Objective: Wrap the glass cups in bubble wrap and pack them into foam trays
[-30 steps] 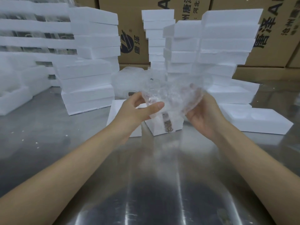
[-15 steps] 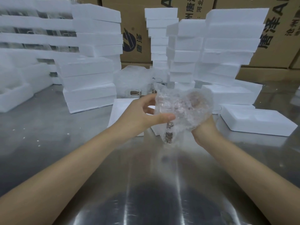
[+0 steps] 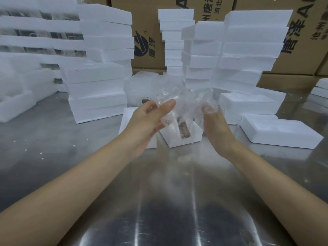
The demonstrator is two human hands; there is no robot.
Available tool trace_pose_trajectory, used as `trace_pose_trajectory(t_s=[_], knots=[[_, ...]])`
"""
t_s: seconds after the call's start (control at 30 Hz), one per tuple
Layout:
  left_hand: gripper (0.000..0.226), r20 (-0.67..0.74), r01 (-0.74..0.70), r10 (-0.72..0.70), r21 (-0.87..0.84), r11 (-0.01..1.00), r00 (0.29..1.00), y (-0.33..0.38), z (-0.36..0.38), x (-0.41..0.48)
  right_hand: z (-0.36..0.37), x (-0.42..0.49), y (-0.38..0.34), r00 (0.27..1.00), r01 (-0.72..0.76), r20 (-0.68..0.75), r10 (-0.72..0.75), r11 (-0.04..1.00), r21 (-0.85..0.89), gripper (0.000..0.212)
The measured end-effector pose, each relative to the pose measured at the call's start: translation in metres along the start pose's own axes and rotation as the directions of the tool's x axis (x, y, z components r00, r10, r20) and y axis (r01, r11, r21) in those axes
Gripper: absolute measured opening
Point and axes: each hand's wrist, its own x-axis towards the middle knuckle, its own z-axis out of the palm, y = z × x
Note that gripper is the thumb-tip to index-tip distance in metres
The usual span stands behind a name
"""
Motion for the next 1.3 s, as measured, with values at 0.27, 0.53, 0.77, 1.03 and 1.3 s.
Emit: trace_pose_trajectory(t_s=[0.27, 0.53, 0.77, 1.03, 1.3], knots=[[0.047, 0.080, -0.100, 0.093, 0.093, 0.991, 0.992, -0.004, 0.003, -0.001, -0.002, 0.003, 0.001, 0.971, -0.136, -0.140, 0.196, 0.926, 0.352, 0.032], [0.035, 0.357, -0.086, 0.032, 0.136, 0.987, 0.933, -0.009, 0.007, -0.005, 0.006, 0.001, -0.006, 0.940, -0.340, 0.105, 0.323, 0.891, 0.300, 0.044], [0.048, 0.251, -0.127, 0.040, 0.341, 0.931, 0.967, 0.000, 0.018, -0.009, 0.012, -0.004, -0.012, 0.972, -0.217, -0.032, 0.233, 0.942, 0.257, 0.035], [0.040, 0.210, -0.354, 0.288, 0.468, 0.810, 0.934, -0.018, 0.014, -0.011, 0.033, -0.012, -0.019, 0.975, -0.123, -0.203, 0.086, 0.976, -0.179, 0.042], [0.028, -0.117, -0.253, 0.359, 0.514, 0.820, 0.926, -0.019, 0.014, -0.008, 0.043, -0.022, -0.015, 0.994, -0.061, -0.105, 0.029, 0.945, -0.322, 0.054]])
